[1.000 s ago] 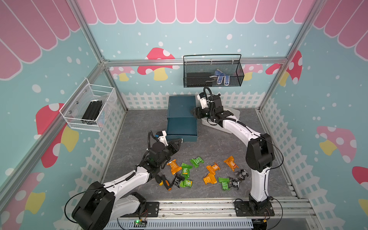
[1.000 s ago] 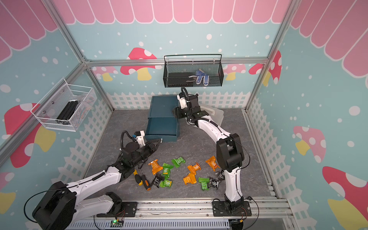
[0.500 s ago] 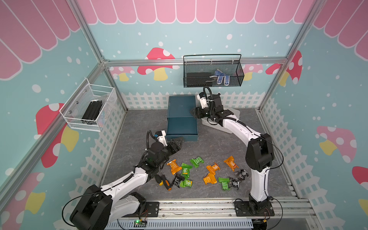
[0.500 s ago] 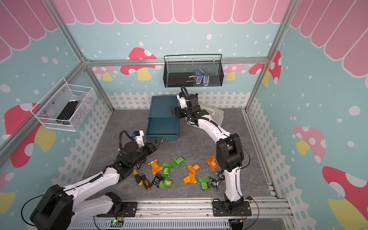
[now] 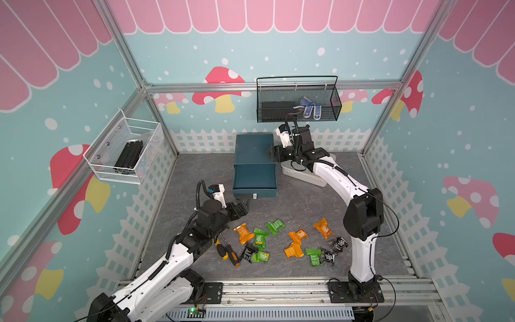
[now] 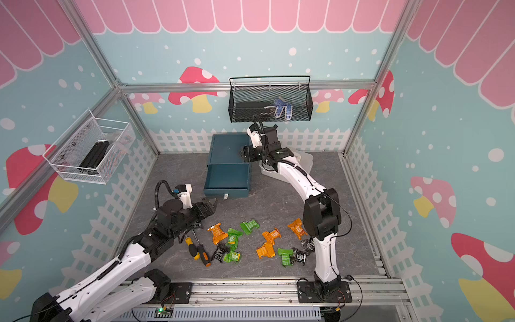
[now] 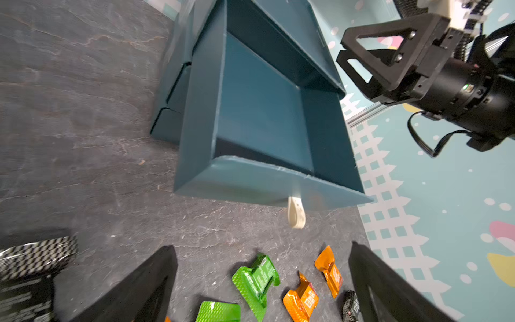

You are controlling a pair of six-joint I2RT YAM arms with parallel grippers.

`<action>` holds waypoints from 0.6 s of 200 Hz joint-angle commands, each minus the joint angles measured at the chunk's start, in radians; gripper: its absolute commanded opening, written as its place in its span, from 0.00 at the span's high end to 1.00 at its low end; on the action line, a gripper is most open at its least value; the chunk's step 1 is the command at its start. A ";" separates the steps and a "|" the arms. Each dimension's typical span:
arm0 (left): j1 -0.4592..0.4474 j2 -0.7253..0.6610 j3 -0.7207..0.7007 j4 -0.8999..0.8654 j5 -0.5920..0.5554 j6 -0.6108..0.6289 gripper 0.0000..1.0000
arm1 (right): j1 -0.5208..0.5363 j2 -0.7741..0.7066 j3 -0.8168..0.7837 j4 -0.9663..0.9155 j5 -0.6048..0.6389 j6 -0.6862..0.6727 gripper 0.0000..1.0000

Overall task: Place the cookies into the drawer by color
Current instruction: Open the drawer in the storage box.

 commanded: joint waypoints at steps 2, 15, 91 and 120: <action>0.005 -0.043 0.066 -0.223 -0.075 0.039 0.01 | 0.008 -0.072 -0.034 -0.022 0.002 0.008 0.23; 0.004 -0.060 0.098 -0.320 -0.093 0.047 0.01 | 0.004 -0.119 -0.072 -0.036 0.034 0.017 0.22; 0.004 -0.070 0.037 -0.481 -0.239 0.026 0.07 | 0.004 -0.590 -0.608 0.169 -0.012 0.076 0.23; 0.004 0.029 0.029 -0.492 -0.349 0.043 0.06 | 0.006 -0.731 -0.804 0.209 -0.027 0.107 0.23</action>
